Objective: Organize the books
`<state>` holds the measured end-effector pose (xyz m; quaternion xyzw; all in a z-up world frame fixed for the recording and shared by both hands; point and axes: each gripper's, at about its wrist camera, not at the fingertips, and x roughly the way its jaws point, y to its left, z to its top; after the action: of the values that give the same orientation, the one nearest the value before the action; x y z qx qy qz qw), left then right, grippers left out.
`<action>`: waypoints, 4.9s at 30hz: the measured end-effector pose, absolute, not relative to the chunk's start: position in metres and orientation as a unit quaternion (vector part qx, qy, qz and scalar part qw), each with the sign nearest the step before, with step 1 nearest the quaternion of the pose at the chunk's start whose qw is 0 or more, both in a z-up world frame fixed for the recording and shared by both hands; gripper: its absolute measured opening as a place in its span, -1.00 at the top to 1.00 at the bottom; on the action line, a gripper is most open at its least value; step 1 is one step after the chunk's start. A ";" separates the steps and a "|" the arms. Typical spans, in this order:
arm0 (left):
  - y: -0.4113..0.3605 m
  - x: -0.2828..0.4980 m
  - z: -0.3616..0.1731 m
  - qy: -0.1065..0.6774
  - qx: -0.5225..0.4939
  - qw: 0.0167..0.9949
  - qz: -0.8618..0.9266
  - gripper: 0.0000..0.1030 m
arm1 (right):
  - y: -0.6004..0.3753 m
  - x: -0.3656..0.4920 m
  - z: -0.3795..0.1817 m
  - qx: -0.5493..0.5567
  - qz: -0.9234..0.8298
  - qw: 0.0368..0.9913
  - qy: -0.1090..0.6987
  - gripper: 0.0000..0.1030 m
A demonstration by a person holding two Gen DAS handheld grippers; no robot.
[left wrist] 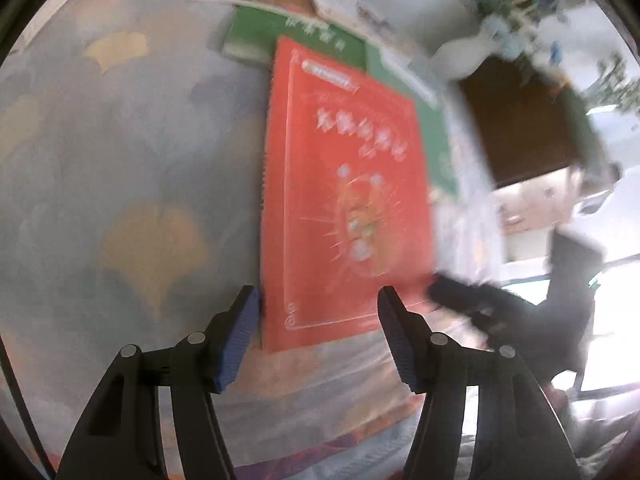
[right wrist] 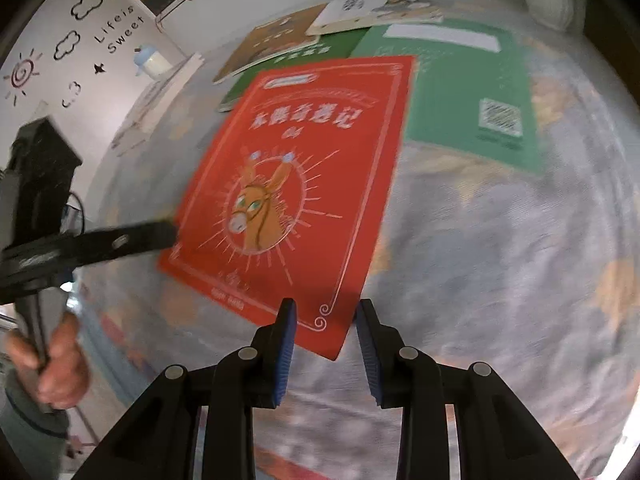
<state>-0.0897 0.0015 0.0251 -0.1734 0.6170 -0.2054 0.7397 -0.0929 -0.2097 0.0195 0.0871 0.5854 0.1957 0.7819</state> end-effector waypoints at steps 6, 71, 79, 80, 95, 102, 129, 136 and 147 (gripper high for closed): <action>0.001 -0.092 0.032 0.597 -0.200 0.748 -0.212 -0.11 | -0.220 -0.092 0.015 0.100 0.221 0.768 0.593 0.37; 0.066 -0.052 0.138 0.535 -0.151 0.795 -0.241 0.61 | -0.120 -0.112 0.139 -0.002 0.288 0.854 0.433 0.42; 0.175 -0.022 0.174 0.478 -0.169 0.838 -0.201 0.61 | -0.025 -0.067 0.181 -0.032 0.324 0.868 0.375 0.42; 0.189 -0.018 0.177 0.473 -0.170 0.842 -0.196 0.61 | -0.012 -0.059 0.184 -0.037 0.328 0.869 0.369 0.42; 0.325 0.090 0.128 0.479 -0.196 0.836 -0.180 0.61 | 0.153 0.063 0.150 -0.033 0.323 0.856 0.401 0.41; 0.354 0.112 0.092 0.487 -0.239 0.821 -0.179 0.61 | 0.177 0.102 0.125 -0.023 0.312 0.845 0.433 0.39; 0.391 0.060 0.070 0.521 -0.232 0.820 -0.056 0.56 | 0.179 0.115 0.064 0.003 0.298 0.790 0.537 0.11; 0.335 0.030 0.090 0.521 -0.241 0.811 -0.111 0.56 | 0.110 0.049 0.080 -0.046 0.247 0.825 0.505 0.11; 0.158 -0.028 0.153 0.496 -0.084 0.850 -0.157 0.42 | -0.091 -0.057 0.064 0.026 0.057 0.853 0.518 -0.10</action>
<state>-0.0283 0.1581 0.1529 -0.0836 0.4965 -0.1568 0.8497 -0.0572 -0.0912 0.0636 0.0261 0.5185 0.0568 0.8528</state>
